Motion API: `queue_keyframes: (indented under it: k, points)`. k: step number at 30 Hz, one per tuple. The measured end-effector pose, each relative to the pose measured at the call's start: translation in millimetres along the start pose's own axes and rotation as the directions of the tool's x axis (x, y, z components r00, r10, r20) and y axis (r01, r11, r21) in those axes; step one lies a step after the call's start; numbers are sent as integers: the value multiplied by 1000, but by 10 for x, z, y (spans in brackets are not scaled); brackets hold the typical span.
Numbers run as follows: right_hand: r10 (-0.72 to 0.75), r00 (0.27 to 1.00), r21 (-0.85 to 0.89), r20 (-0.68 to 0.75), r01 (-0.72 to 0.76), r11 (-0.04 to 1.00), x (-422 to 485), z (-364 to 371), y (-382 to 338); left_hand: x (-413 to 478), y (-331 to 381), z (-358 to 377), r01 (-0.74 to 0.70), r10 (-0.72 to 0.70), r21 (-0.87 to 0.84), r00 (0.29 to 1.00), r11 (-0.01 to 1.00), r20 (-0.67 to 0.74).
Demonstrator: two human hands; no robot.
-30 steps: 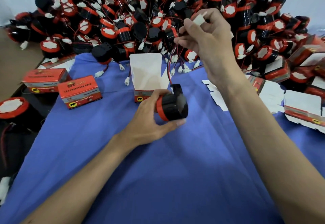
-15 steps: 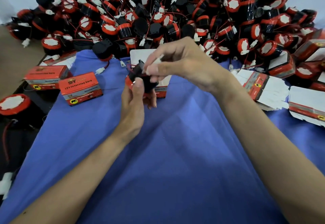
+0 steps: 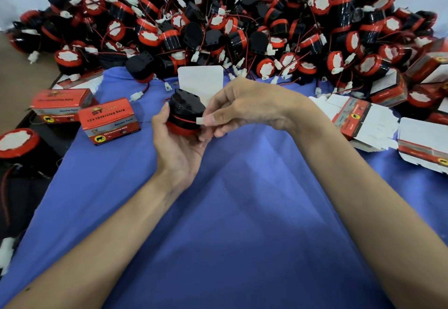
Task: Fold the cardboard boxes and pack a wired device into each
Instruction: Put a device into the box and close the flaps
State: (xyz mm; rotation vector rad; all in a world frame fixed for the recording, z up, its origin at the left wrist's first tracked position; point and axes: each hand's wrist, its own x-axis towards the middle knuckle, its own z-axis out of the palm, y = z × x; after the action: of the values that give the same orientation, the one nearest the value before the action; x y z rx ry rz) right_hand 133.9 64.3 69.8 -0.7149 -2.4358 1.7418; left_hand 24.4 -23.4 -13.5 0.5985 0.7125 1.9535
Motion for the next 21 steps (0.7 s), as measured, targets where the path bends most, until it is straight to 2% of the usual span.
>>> queue_keyframes:
  k: [3, 5, 11, 16, 18, 21]
  points:
    - [39, 999, 4, -25, -39, 999, 35, 1, 10, -8, 23, 7, -1, 1, -27, 1000, 1000, 4]
    - [37, 998, 5, -55, -37, 999, 55, 10, 38, -23, 37, -16, -31, 30, 17, 999, 999, 34]
    - [25, 985, -102, -171, -43, 994, 59, -66, 125, -4, -16, -55, -111, 97, 374, 994, 921, 56]
    - [-42, 968, -164, -247, 0, 986, 68, -101, 134, -60, -112, -2, -252, 221, 482, 968, 839, 122]
    - [-68, 974, -138, -217, 39, 990, 50, -114, 120, -69, -130, 0, -309, 269, 526, 951, 792, 155]
    - [-103, 992, -29, -66, 101, 994, 9, -136, 105, -49, -131, 6, -356, 319, 562, 933, 746, 168]
